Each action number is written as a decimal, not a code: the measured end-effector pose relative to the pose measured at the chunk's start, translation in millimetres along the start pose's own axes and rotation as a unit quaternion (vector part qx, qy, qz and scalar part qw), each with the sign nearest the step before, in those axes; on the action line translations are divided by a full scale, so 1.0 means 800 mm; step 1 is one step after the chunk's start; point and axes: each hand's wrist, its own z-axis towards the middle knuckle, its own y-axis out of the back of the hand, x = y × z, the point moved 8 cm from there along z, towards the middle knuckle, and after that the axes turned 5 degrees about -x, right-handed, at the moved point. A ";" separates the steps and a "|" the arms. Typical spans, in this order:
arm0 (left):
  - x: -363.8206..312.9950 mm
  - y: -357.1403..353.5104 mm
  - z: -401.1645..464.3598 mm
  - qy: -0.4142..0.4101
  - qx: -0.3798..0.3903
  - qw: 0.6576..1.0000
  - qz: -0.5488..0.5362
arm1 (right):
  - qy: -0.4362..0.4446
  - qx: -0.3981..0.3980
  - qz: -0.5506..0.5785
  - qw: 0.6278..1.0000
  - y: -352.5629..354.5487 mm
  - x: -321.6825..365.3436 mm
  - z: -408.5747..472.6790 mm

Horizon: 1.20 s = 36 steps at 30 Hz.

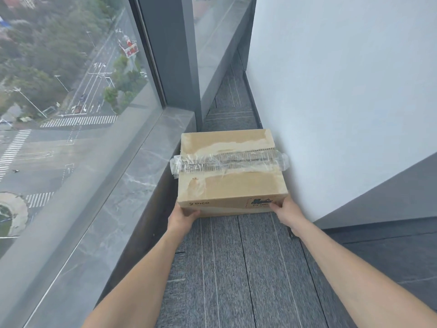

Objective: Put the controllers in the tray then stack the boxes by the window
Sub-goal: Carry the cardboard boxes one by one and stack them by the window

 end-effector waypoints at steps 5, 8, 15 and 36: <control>0.001 0.003 -0.016 0.019 0.033 0.999 0.029 | -0.039 0.020 0.009 0.999 0.005 0.003 -0.016; 0.004 0.006 -0.052 0.018 0.063 0.993 0.100 | -0.053 0.033 -0.005 0.998 0.011 0.013 -0.047; -0.069 0.049 -0.201 -0.045 0.137 0.944 0.297 | -0.001 0.074 -0.126 0.989 0.077 0.060 -0.172; -0.713 0.105 -0.853 -0.380 0.319 0.718 0.488 | -0.074 -0.063 -0.011 0.995 0.748 0.243 -0.777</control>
